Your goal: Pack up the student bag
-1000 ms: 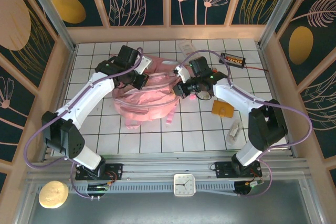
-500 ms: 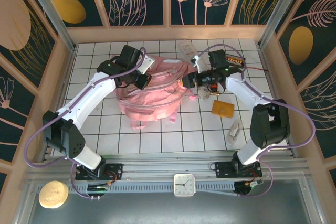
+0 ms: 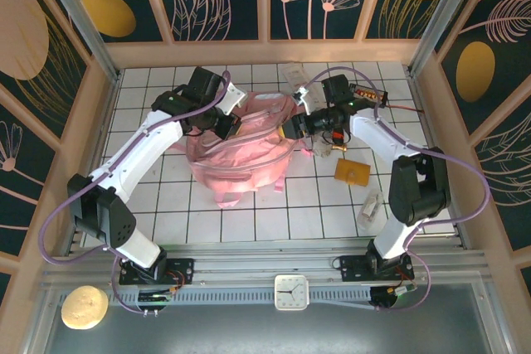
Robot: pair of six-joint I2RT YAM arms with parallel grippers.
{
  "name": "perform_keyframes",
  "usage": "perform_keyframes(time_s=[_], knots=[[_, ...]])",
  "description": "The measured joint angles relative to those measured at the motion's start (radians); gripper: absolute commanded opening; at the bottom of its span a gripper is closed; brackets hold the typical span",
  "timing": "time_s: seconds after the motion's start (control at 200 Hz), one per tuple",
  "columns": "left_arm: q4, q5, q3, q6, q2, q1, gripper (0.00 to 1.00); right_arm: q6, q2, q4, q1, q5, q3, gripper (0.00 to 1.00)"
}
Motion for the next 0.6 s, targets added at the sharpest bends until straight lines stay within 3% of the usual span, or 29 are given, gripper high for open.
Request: perform_keyframes(time_s=[0.6], knots=[[0.000,0.031,0.000,0.000,0.007,0.020,0.00,-0.042,0.056,-0.019,-0.041,0.040,0.047,0.51]])
